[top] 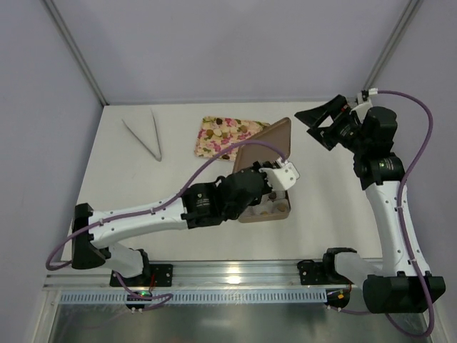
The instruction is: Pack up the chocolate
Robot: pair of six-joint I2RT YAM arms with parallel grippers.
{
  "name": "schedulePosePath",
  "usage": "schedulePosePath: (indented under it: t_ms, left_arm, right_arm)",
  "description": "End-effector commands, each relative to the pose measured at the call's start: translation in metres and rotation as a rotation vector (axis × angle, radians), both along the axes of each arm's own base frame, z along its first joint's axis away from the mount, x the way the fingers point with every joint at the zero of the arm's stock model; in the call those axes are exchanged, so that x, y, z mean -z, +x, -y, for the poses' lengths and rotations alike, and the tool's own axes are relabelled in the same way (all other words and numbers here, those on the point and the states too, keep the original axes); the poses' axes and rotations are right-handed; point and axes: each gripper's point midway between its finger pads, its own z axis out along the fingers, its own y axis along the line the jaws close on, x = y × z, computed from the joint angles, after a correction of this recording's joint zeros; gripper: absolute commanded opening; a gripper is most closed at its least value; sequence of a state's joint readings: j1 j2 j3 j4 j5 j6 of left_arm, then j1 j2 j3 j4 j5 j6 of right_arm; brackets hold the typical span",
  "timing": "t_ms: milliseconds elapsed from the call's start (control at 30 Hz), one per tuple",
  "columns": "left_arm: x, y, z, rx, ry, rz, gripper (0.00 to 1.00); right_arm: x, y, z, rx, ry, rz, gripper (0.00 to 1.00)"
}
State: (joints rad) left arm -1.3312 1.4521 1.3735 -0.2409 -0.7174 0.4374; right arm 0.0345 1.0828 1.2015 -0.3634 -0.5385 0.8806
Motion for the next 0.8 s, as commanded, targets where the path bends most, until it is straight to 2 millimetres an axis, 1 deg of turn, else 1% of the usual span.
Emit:
schedulePosePath:
  t_ms: [0, 67, 100, 133, 167, 200, 233, 267, 300, 333, 367, 400, 433, 467, 500, 533, 567, 600, 633, 667, 700, 767]
  left_arm:
    - [-0.009, -0.023, 0.011, 0.125, -0.276, -0.351, 0.0]
    - [-0.019, -0.029, 0.013, 0.19, -0.392, -0.482, 0.0]
    - [-0.026, -0.018, 0.01, 0.192, -0.473, -0.534, 0.0]
    - [-0.03, -0.034, 0.018, 0.282, -0.548, -0.667, 0.0]
    - [-0.03, -0.036, 0.018, 0.299, -0.597, -0.727, 0.0]
    - [-0.039, -0.026, 0.017, 0.307, -0.668, -0.745, 0.0]
    - [-0.039, -0.026, 0.017, 0.322, -0.703, -0.787, 0.0]
    - [-0.027, -0.037, 0.021, 0.338, -0.745, -0.924, 0.0]
    - [-0.038, -0.034, 0.024, 0.386, -0.816, -0.936, 0.0]
    - [-0.037, -0.027, 0.02, 0.375, -0.869, -0.971, 0.0]
    - [-0.017, -0.031, 0.019, 0.342, -0.905, -1.084, 0.0]
    - [-0.034, -0.026, 0.022, 0.403, -0.998, -1.066, 0.0]
    - [-0.035, -0.021, 0.017, 0.404, -1.051, -1.082, 0.0]
    - [-0.019, -0.022, 0.016, 0.371, -1.101, -1.167, 0.0]
    - [-0.029, -0.019, 0.016, 0.419, -1.166, -1.142, 0.0]
    - [-0.025, -0.016, 0.015, 0.416, -1.197, -1.152, 0.0]
    - [-0.009, -0.013, 0.013, 0.383, -1.22, -1.18, 0.0]
    - [-0.018, -0.009, 0.011, 0.402, -1.296, -1.174, 0.0]
    - [-0.016, -0.008, 0.01, 0.402, -1.331, -1.184, 0.0]
    - [0.002, -0.006, 0.011, 0.371, -1.344, -1.214, 0.0]
    - [-0.004, -0.001, 0.008, 0.38, -1.414, -1.208, 0.0]
    - [0.011, 0.001, 0.005, 0.378, -1.462, -1.209, 0.0]
  right_arm:
    - [-0.005, 0.007, 0.037, 0.143, -0.084, 0.075, 1.0]
    - [0.005, 0.007, 0.046, 0.174, -0.126, 0.063, 1.0]
    - [0.017, 0.004, 0.049, 0.184, -0.146, 0.029, 1.0]
    - [0.023, 0.004, 0.055, 0.213, -0.179, 0.03, 1.0]
    - [0.038, 0.002, 0.058, 0.222, -0.196, 0.002, 1.0]
    - [0.045, 0.002, 0.062, 0.246, -0.211, -0.009, 1.0]
    - [0.051, 0.0, 0.064, 0.252, -0.227, -0.013, 1.0]
    - [0.055, -0.002, 0.066, 0.259, -0.234, -0.013, 1.0]
    - [0.067, -0.004, 0.067, 0.258, -0.242, -0.034, 1.0]
    - [0.073, -0.005, 0.068, 0.264, -0.249, -0.043, 1.0]
    - [0.08, -0.006, 0.069, 0.263, -0.26, -0.05, 1.0]
    - [0.091, -0.007, 0.07, 0.264, -0.266, -0.069, 1.0]
    - [0.096, -0.008, 0.071, 0.265, -0.273, -0.076, 1.0]
    - [0.106, -0.01, 0.071, 0.258, -0.284, -0.088, 1.0]
    - [0.108, -0.01, 0.07, 0.256, -0.286, -0.084, 1.0]
    - [0.112, -0.01, 0.07, 0.255, -0.287, -0.089, 1.0]
    - [0.116, -0.01, 0.07, 0.251, -0.29, -0.094, 1.0]
    - [0.126, -0.011, 0.07, 0.244, -0.298, -0.114, 1.0]
    - [0.129, -0.012, 0.07, 0.242, -0.301, -0.12, 1.0]
    - [0.137, -0.012, 0.07, 0.236, -0.303, -0.134, 1.0]
    - [0.142, -0.012, 0.069, 0.232, -0.303, -0.143, 1.0]
    - [0.154, -0.014, 0.067, 0.217, -0.3, -0.161, 1.0]
